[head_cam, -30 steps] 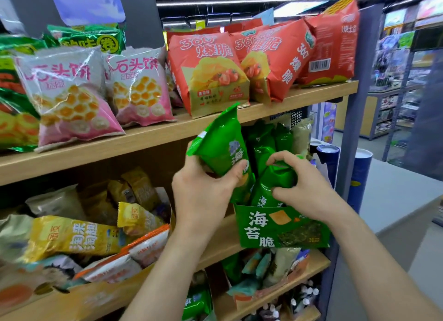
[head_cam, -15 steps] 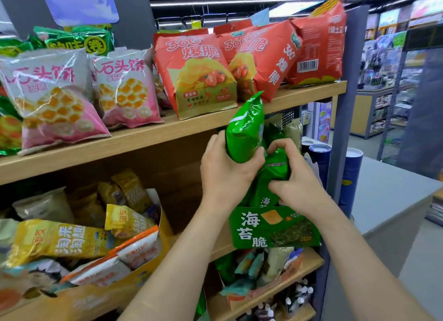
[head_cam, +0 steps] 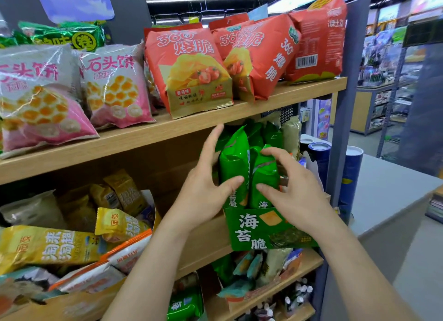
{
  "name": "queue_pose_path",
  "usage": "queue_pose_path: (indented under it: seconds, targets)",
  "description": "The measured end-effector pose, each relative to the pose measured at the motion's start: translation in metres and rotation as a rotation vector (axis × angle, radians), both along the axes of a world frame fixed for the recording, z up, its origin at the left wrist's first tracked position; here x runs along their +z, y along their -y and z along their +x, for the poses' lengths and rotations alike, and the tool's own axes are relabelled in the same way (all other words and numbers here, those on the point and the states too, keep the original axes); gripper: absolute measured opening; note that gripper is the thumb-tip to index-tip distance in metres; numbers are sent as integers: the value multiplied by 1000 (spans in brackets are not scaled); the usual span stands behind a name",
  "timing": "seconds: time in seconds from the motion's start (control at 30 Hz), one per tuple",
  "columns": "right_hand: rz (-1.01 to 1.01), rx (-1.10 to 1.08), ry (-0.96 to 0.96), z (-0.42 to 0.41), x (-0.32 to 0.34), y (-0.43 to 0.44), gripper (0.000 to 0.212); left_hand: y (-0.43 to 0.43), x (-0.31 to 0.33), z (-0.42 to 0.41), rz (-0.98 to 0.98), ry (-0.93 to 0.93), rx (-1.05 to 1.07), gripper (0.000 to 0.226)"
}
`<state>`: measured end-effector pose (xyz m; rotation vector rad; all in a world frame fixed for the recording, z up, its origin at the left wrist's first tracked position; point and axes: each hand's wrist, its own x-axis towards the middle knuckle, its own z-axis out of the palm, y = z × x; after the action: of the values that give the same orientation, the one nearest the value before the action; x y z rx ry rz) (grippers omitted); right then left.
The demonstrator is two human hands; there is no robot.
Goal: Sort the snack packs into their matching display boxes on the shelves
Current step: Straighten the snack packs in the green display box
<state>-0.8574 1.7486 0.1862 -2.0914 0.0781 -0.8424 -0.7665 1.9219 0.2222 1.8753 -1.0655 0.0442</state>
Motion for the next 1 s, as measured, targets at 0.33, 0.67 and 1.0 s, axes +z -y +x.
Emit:
queue_pose_path:
  seconds: [0.33, 0.67, 1.0]
  targets:
    - [-72, 16, 5, 2, 4, -9, 60, 0, -37, 24, 102, 149, 159, 72]
    - [-552, -368, -9, 12, -22, -41, 87, -1, -56, -8, -72, 337, 314, 78]
    - [-192, -435, -59, -44, -37, 23, 37, 23, -58, -10, 293, 876, 373, 70]
